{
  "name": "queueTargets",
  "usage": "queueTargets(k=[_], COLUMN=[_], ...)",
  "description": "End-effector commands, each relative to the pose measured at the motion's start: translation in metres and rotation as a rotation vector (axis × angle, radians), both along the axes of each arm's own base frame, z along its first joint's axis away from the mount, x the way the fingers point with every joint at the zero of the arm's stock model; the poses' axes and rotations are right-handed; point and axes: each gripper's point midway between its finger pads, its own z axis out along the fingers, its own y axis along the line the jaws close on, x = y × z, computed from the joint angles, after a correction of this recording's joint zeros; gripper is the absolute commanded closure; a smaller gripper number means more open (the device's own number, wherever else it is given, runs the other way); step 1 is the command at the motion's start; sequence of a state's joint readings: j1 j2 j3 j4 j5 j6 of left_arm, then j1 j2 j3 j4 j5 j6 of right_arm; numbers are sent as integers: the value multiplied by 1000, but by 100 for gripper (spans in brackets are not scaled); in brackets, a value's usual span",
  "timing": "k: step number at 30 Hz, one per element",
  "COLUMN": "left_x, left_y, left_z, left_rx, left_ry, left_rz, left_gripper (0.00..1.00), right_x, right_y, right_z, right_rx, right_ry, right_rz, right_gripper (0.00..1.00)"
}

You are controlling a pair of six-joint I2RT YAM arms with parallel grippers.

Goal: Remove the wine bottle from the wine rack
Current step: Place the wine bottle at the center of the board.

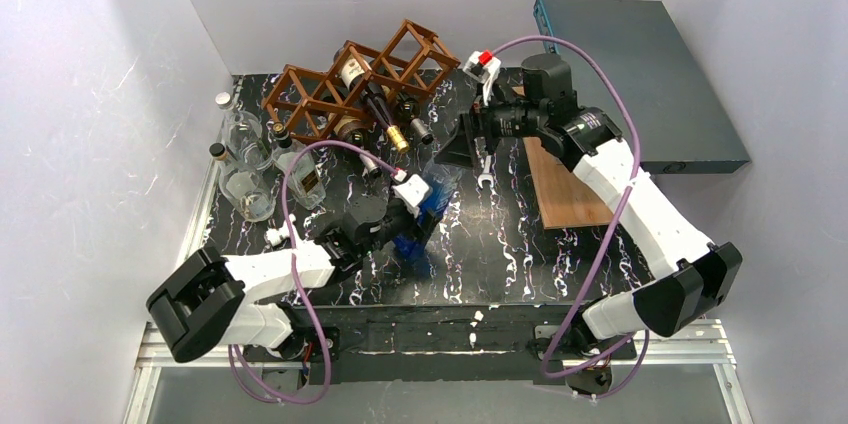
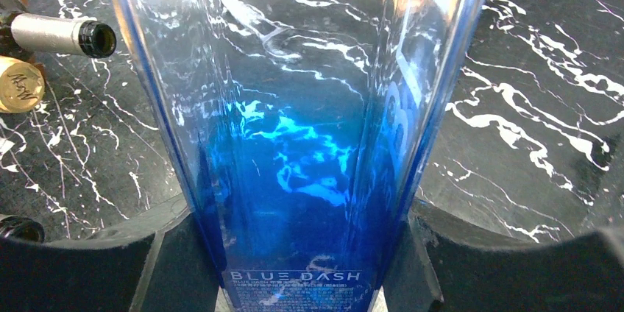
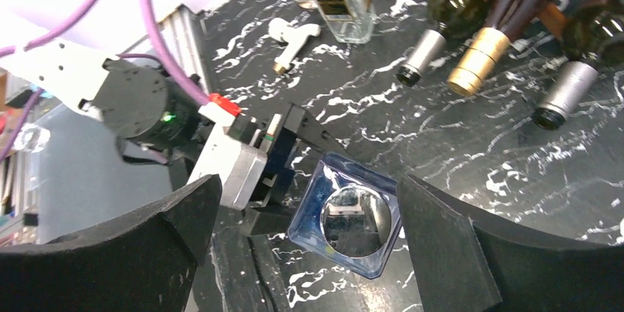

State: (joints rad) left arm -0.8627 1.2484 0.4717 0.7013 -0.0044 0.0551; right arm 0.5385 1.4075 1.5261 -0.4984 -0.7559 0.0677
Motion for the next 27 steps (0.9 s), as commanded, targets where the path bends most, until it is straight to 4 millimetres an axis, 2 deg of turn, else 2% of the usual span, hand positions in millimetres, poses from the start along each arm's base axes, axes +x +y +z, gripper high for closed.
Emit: queueTargets(k=[1,5,8,13,15,16,17,19,20,22,25,27], left_x=[29,31,33,36,36,36,36,37,37,37,34,31], left_y=[-14,-19,-22,-27,-31,-32,-32,-31,-31,-29,-23,-18], left_z=[96,95,98,104,103,102,102,102,102,99,97,96], left_rx=[-229,-244,-270,-305,-305,-308,-316,-323,-327,-339,-362,-371], left_ry=[-169,-155,-141,-127,-124,-119,-113,-108,-103,-86,-59,-52], left_rz=[99,112,125,145,140,141,149,156,160,172,190,200], left_gripper=[100,100,100,100,100,100,100,100,96,70,29,5], right_x=[20,25,20,29,31,32,34,34,35,38,47,55], right_y=[-2,-5,2,11,16,20,20,20,20,19,15,12], right_z=[-17,-35,-57,-83,-83,-80,-77,-74,-71,-65,-54,-46], right_rx=[-86,-134,-147,-160,-142,-130,-128,-129,-129,-132,-141,-141], right_ry=[-75,-77,-34,26,40,45,39,23,11,-18,-69,-101], right_rz=[-120,-164,-155,-188,-187,-181,-179,-175,-174,-176,-194,-211], right_gripper=[2,2,2,2,10,24,46,67,76,88,96,98])
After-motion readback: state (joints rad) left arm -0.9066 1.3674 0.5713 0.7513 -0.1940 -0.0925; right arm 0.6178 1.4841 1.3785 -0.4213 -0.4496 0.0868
